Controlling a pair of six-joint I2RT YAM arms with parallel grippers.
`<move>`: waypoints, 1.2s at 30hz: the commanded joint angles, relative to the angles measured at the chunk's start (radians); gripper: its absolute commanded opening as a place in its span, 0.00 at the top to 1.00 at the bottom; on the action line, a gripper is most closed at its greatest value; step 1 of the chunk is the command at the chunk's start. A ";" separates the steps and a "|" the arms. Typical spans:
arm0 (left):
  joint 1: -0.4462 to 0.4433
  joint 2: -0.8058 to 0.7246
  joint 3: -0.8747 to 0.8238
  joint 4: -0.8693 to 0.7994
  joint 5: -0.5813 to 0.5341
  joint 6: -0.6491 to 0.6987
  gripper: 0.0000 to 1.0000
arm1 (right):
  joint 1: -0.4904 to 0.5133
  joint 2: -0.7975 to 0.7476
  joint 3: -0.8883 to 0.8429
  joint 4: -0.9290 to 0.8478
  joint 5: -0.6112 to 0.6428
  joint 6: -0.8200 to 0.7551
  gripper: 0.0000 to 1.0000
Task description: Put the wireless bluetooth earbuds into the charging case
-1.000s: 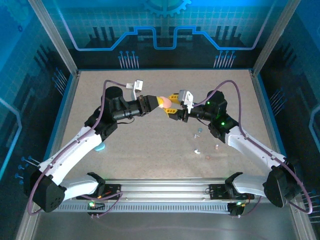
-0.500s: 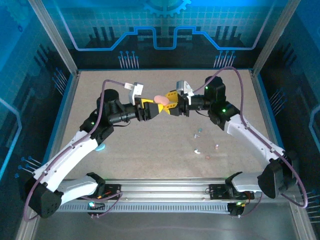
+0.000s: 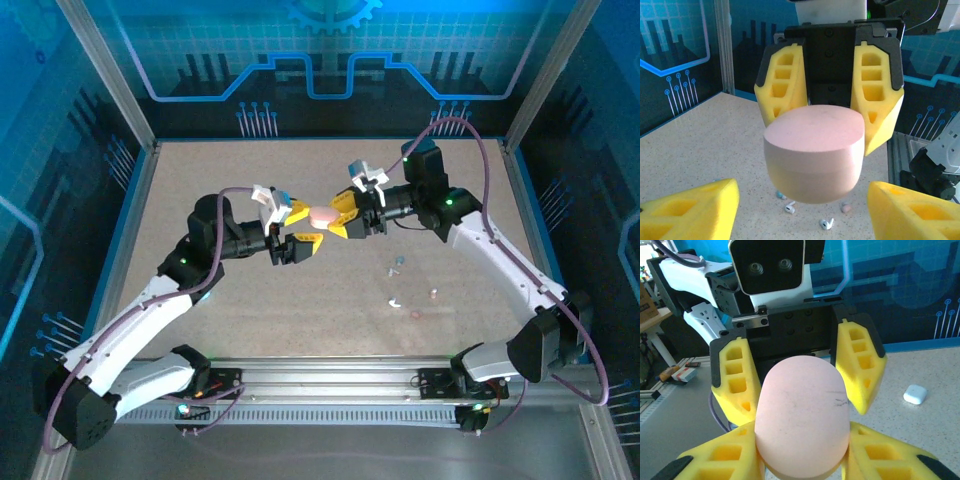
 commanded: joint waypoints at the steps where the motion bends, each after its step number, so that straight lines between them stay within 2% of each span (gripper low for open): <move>1: -0.002 0.010 0.027 0.060 0.043 0.010 0.32 | -0.011 0.012 0.026 -0.051 -0.045 -0.035 0.64; 27: -0.010 0.038 0.022 0.085 0.068 -0.055 0.35 | -0.009 -0.030 -0.038 0.019 0.027 -0.030 0.64; 36: -0.009 0.038 0.020 0.086 0.081 -0.052 0.41 | -0.009 -0.036 -0.048 0.037 0.024 -0.024 0.64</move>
